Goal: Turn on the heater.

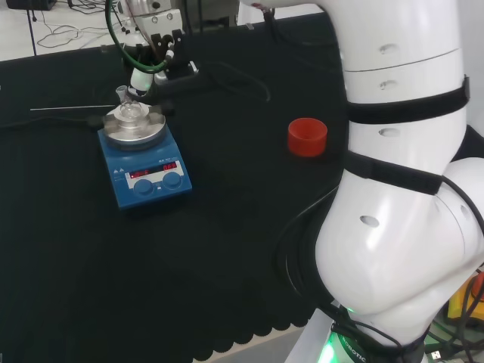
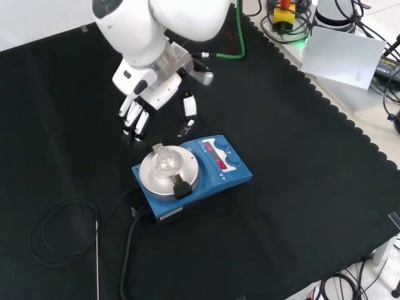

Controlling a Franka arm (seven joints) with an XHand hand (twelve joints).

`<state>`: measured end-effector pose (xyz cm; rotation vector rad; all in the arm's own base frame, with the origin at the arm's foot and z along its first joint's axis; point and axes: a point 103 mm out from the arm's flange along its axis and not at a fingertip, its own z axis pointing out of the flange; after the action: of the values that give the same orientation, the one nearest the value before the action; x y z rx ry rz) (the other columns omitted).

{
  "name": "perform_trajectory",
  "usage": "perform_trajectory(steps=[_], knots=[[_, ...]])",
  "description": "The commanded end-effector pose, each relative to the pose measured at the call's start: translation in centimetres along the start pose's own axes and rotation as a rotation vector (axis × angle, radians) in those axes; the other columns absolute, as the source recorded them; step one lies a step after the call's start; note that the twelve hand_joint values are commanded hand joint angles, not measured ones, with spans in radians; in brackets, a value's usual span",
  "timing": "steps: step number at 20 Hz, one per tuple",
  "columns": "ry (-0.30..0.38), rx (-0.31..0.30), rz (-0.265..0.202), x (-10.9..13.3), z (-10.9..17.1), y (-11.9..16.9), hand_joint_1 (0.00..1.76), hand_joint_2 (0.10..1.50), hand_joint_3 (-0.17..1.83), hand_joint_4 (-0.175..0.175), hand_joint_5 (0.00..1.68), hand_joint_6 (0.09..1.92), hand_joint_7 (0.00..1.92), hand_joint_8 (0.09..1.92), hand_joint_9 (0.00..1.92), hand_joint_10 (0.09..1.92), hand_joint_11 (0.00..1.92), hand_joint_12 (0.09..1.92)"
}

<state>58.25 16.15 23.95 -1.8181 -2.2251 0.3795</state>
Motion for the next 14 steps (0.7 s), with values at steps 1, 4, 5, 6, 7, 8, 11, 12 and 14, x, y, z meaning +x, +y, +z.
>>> perform_trajectory(steps=[1, 4, 5, 6, 7, 8, 11, 12, 14], knots=[[0.026, -0.058, 0.042, -1.3, -2.2, -4.7, 0.94, 0.55, 0.74, -0.017, 0.34, 0.26, 0.2, 0.71, 0.49, 0.67, 0.29, 1.39], [0.025, -0.065, 0.049, -1.4, -2.6, -6.6, 0.93, 0.55, 0.74, -0.016, 0.35, 0.22, 0.21, 0.71, 0.49, 0.67, 0.29, 1.39], [0.026, -0.067, 0.052, -1.4, -2.7, -7.4, 0.93, 0.56, 0.74, -0.016, 0.35, 0.21, 0.22, 0.72, 0.5, 0.68, 0.29, 1.39], [0.024, -0.07, 0.055, -1.4, -2.7, -8.1, 0.93, 0.56, 0.74, -0.016, 0.35, 0.21, 0.23, 0.72, 0.5, 0.68, 0.29, 1.39], [0.024, -0.071, 0.058, -1.3, -2.7, -8.9, 0.93, 0.56, 0.73, -0.016, 0.36, 0.19, 0.25, 0.72, 0.52, 0.67, 0.3, 1.39], [0.024, -0.07, 0.061, -1.3, -2.7, -9.6, 0.93, 0.56, 0.73, -0.016, 0.36, 0.18, 0.28, 0.72, 0.53, 0.67, 0.3, 1.39], [0.021, -0.066, 0.067, -1.1, -2.5, -11.8, 0.92, 0.57, 0.72, -0.018, 0.38, 0.14, 0.42, 0.72, 0.63, 0.64, 0.35, 1.37], [0.02, -0.063, 0.07, -1.0, -2.4, -12.6, 0.92, 0.57, 0.72, -0.019, 0.38, 0.13, 0.46, 0.72, 0.67, 0.63, 0.37, 1.36], [0.025, -0.055, 0.072, -0.8, -2.1, -13.9, 0.92, 0.58, 0.71, -0.021, 0.39, 0.12, 0.52, 0.73, 0.73, 0.62, 0.41, 1.34]])
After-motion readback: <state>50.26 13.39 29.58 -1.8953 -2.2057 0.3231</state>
